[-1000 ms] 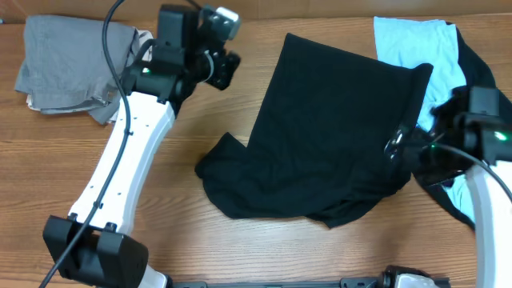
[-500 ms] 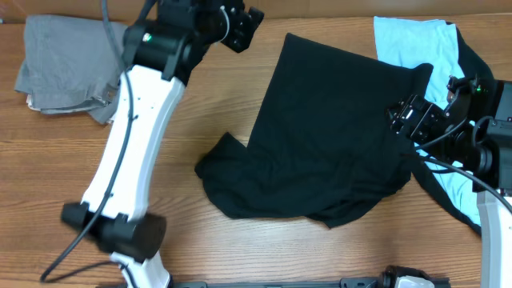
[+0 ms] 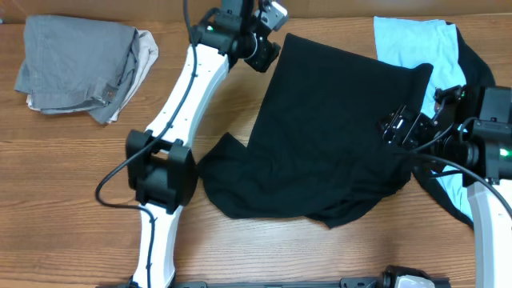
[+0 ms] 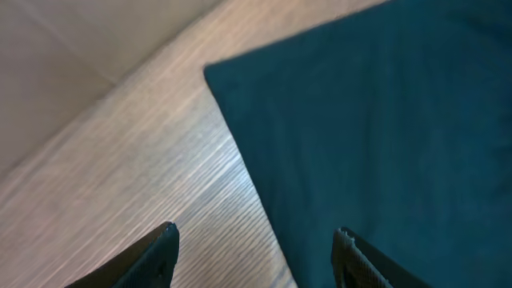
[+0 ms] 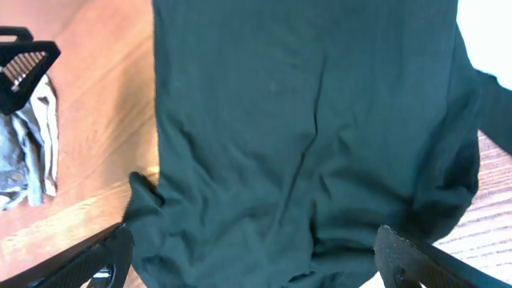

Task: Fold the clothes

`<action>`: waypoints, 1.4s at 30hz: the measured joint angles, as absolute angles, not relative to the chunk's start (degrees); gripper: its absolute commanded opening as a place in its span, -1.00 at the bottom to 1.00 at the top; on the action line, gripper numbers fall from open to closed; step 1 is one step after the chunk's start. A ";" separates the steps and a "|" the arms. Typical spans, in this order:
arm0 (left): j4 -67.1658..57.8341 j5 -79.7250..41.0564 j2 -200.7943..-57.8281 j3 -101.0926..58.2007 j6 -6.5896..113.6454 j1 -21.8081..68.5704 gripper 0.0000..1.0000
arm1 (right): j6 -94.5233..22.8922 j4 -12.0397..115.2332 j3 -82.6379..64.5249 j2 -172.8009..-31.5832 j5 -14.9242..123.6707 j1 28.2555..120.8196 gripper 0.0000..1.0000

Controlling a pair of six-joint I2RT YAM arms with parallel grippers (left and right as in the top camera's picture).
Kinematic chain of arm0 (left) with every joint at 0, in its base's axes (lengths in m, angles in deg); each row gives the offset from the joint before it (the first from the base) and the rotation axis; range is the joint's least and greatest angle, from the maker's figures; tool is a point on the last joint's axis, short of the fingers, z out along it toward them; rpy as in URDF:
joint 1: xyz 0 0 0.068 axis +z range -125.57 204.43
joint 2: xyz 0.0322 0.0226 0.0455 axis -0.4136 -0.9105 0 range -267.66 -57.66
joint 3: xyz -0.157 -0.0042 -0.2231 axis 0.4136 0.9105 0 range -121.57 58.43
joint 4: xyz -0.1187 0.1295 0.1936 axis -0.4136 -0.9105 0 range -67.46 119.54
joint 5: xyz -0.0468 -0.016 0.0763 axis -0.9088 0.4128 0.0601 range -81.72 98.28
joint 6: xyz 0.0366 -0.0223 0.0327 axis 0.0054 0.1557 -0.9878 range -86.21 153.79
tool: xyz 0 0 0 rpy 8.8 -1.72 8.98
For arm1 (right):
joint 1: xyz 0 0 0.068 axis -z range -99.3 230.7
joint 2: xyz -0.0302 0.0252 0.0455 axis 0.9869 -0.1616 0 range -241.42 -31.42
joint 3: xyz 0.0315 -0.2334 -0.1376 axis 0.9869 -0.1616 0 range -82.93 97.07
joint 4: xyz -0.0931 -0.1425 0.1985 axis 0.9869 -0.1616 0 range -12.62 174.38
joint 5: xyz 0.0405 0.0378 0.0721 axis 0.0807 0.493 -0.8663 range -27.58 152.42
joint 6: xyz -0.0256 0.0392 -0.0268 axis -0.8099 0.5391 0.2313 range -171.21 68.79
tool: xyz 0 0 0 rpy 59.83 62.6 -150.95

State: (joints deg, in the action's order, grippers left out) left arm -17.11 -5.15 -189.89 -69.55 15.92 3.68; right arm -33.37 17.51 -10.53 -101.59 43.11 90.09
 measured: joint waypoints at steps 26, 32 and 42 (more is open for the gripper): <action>-15.65 -5.76 -205.54 -69.68 12.80 0.27 0.54 | -34.74 20.33 -12.13 -109.11 44.24 86.22 0.98; -15.76 -2.31 -205.78 -70.19 12.75 -0.34 0.23 | -34.74 20.53 -12.13 -109.11 44.44 86.22 0.93; -18.38 -1.61 -205.80 -70.65 14.46 -0.63 -0.92 | -34.77 20.72 -12.13 -109.11 44.66 86.22 0.75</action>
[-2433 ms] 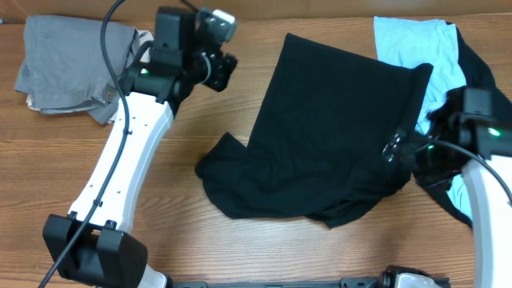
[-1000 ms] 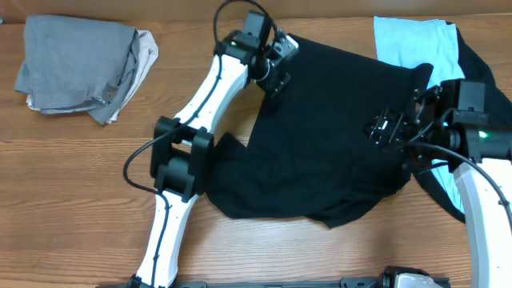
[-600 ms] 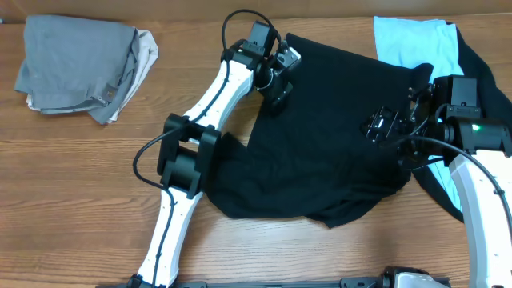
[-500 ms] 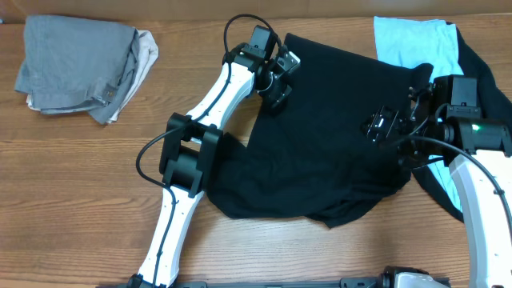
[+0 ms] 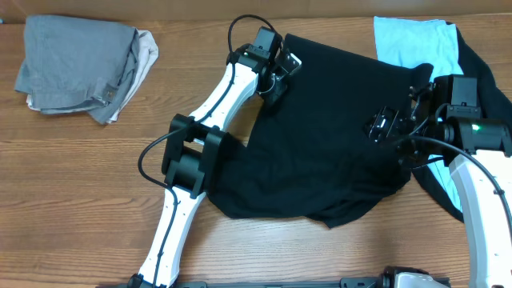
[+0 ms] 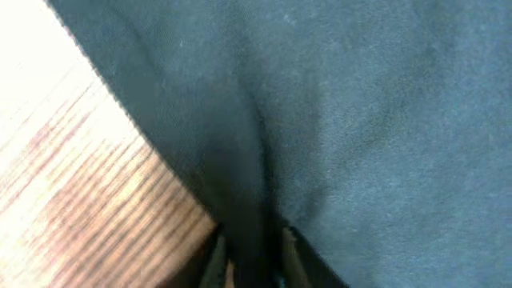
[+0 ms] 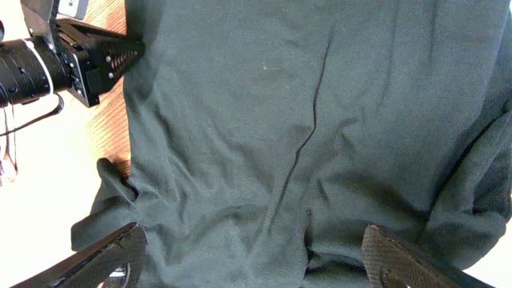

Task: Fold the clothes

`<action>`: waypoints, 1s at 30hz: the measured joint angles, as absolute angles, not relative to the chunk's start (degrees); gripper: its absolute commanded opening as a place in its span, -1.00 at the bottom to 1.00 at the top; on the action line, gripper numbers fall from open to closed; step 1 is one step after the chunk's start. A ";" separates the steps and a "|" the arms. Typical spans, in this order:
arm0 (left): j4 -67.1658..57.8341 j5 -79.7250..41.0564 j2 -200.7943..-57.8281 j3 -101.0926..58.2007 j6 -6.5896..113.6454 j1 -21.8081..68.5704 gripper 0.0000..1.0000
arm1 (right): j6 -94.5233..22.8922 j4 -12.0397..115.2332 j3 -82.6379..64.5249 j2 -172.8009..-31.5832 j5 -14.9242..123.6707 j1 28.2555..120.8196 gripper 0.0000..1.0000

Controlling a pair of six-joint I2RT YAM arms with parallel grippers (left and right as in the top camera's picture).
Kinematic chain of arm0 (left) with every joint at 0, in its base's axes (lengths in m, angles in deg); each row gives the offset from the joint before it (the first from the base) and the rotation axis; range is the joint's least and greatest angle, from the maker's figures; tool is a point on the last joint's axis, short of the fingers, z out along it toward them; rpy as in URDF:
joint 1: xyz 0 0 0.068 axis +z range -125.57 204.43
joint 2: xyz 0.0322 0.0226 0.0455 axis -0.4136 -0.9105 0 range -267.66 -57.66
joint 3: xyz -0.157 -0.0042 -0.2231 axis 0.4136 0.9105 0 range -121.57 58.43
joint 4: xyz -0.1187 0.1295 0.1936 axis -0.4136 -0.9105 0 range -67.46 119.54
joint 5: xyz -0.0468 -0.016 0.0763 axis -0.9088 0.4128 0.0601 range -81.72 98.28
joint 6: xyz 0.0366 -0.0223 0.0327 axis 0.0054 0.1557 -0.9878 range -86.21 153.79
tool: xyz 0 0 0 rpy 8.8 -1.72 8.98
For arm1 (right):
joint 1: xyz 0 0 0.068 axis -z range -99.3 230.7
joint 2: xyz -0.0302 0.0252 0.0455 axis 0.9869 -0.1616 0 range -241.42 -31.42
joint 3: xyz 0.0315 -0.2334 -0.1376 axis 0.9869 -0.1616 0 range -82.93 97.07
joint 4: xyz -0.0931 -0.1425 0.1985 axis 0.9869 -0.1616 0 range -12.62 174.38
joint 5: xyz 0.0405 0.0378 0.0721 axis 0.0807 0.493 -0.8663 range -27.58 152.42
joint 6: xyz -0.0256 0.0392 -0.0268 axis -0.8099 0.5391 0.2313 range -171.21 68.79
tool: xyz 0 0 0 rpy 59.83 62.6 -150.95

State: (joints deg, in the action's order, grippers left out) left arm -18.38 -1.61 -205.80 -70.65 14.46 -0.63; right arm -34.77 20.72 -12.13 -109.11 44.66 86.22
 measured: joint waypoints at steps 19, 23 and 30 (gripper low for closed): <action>-42.55 13.04 -204.90 -72.96 35.22 23.02 -0.87 | -34.74 24.75 -12.13 -120.04 44.79 82.99 0.70; -49.00 12.75 -204.90 -72.94 35.88 29.95 -0.73 | -34.26 28.90 -12.13 -125.22 44.79 79.05 0.70; -50.84 11.40 -204.90 -72.79 36.86 31.83 -0.51 | -33.67 35.78 -12.13 -133.92 44.77 72.54 0.40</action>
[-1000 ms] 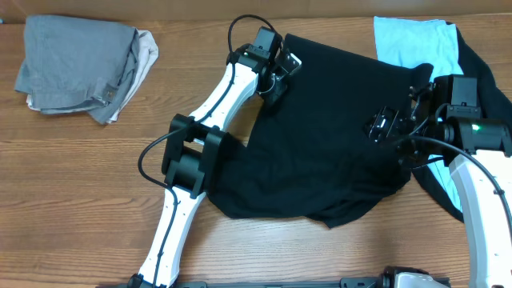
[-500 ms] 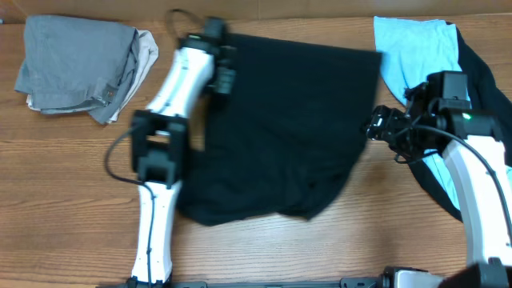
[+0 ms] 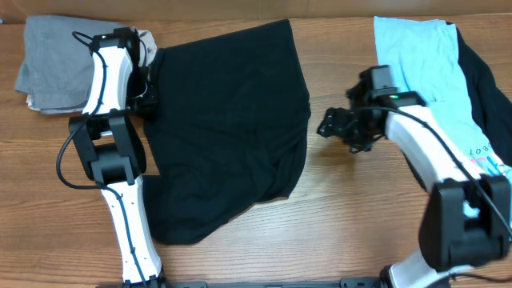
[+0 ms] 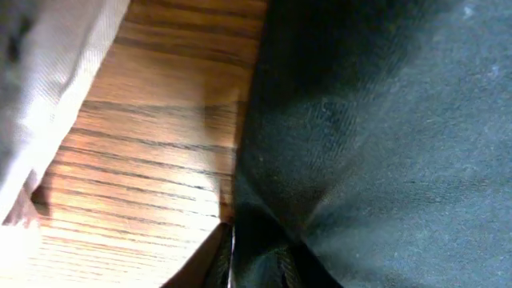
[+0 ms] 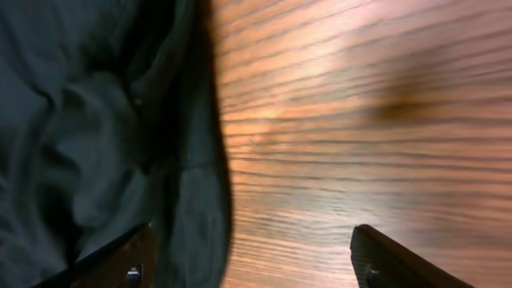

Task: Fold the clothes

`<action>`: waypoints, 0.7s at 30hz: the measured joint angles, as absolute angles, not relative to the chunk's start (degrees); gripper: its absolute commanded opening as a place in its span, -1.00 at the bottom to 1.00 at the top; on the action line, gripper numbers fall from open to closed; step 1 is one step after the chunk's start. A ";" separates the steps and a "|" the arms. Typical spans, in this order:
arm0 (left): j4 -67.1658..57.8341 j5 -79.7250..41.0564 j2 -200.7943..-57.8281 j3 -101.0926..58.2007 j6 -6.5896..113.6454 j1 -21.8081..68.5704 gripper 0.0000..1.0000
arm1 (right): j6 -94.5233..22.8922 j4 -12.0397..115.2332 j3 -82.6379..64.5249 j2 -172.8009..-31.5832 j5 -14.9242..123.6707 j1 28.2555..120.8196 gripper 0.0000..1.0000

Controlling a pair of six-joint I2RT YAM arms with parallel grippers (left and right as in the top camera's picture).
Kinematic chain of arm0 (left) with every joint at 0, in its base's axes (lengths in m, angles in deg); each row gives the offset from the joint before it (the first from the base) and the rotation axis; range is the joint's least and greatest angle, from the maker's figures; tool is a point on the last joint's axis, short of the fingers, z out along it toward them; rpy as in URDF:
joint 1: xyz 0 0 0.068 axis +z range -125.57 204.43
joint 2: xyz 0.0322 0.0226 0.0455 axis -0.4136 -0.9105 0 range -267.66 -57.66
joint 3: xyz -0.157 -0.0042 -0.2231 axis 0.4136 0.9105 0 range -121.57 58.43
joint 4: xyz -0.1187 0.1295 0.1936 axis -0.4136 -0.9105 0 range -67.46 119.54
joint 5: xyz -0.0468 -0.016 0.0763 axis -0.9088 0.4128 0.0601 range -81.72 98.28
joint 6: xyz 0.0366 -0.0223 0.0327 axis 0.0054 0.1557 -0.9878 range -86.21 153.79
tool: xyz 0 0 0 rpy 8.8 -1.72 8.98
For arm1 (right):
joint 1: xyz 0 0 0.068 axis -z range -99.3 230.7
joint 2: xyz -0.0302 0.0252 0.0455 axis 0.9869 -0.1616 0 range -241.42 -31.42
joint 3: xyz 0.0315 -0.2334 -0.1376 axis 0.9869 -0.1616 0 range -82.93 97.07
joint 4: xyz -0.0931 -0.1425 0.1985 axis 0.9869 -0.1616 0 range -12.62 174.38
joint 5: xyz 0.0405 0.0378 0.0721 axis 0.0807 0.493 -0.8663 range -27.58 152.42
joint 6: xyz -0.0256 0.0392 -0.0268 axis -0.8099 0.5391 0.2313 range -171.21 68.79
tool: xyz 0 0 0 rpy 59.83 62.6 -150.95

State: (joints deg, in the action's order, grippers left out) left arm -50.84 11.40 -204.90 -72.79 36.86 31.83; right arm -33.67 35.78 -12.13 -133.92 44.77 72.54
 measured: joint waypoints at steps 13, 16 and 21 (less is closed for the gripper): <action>-58.36 4.34 -207.96 -90.19 36.73 28.14 -0.30 | -33.30 38.95 -12.13 -141.74 48.09 63.49 0.11; -60.39 3.57 -207.96 -98.03 36.64 27.22 -0.18 | -33.30 39.15 -12.13 -141.76 49.90 60.54 0.11; -63.32 2.89 -207.92 -107.65 36.67 26.10 -0.09 | -33.30 38.73 -12.13 -141.76 53.49 56.45 -0.51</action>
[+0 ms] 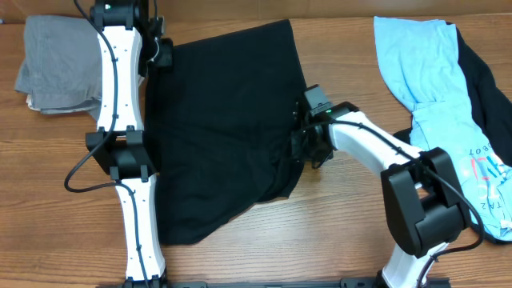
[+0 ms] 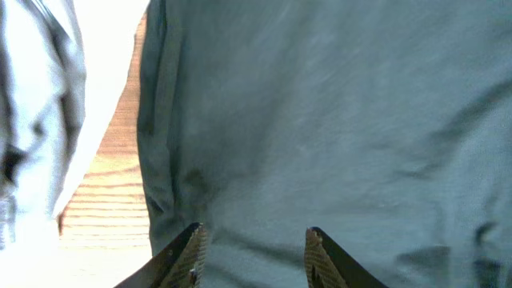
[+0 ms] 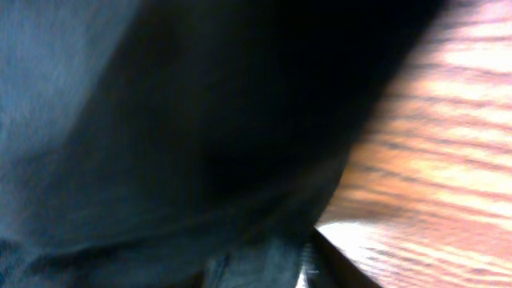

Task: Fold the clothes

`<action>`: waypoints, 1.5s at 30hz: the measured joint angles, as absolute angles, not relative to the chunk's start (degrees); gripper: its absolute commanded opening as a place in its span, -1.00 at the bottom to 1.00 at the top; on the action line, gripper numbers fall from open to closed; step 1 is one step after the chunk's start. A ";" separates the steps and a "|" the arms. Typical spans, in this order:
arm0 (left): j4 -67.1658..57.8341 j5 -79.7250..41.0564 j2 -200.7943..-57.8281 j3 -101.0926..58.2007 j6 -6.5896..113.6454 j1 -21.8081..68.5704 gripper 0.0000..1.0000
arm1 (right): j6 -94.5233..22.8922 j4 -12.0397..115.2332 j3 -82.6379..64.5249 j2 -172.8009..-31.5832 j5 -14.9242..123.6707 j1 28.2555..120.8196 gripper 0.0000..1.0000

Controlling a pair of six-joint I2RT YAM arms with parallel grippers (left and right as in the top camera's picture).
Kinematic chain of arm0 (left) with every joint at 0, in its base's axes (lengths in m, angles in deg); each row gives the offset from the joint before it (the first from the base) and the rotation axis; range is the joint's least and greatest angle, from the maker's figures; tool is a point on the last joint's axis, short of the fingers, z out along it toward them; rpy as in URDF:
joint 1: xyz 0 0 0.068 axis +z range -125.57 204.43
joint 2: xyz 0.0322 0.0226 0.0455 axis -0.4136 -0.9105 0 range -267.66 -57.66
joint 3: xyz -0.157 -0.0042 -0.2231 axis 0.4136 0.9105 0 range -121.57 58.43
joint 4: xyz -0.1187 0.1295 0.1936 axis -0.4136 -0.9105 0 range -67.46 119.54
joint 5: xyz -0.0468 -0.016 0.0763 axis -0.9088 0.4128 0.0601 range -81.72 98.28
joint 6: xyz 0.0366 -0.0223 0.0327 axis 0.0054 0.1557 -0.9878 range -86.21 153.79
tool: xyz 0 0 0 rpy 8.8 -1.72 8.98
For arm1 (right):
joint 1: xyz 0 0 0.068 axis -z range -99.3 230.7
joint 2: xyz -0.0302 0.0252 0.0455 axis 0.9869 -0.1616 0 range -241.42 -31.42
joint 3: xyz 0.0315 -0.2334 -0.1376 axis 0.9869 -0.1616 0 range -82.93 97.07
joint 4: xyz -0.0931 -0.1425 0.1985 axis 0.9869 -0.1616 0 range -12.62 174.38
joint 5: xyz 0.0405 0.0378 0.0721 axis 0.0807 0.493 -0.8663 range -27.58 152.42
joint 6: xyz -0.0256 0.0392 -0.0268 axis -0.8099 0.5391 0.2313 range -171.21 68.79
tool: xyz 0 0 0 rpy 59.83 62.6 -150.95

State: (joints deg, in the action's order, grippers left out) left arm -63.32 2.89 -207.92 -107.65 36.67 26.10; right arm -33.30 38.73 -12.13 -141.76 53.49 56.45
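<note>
A black garment (image 1: 224,120) lies spread across the middle-left of the table. In the left wrist view it is the dark cloth (image 2: 320,120) filling the frame. My left gripper (image 1: 162,53) is at the garment's upper left corner. There it hangs open (image 2: 252,248) above the cloth, with nothing between its fingers. My right gripper (image 1: 306,144) is at the garment's right edge, shut (image 3: 264,268) on a fold of that black cloth (image 3: 200,120).
A folded grey and beige pile (image 1: 56,64) sits at the far left. A light blue garment (image 1: 424,64) lies at the right over another black piece (image 1: 484,88). Bare wooden table (image 1: 352,232) shows between the black garment and the blue one.
My left gripper has let go of the black garment's left edge and now hangs open at its upper left corner. My right gripper has moved from over bare wood to the garment's right edge and shut on it.
The black garment first lay crumpled right of centre, with both grippers open at its sides. Then my left gripper was shut on its upper left edge. Later the garment lay spread further left, still held. Now the left has released it and the right grips its right edge.
</note>
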 measured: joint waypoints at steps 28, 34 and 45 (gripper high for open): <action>-62.53 2.87 -207.92 -114.21 35.11 22.63 -0.13 | -35.99 18.69 4.86 -142.66 57.27 97.00 -0.92; -62.12 2.87 -207.92 -112.28 35.09 22.63 -0.20 | -41.08 12.22 21.12 -142.68 49.49 102.81 -0.93; -59.63 2.87 -207.94 -104.17 34.33 22.54 -0.11 | -35.53 14.39 22.38 -142.66 62.41 103.38 -0.71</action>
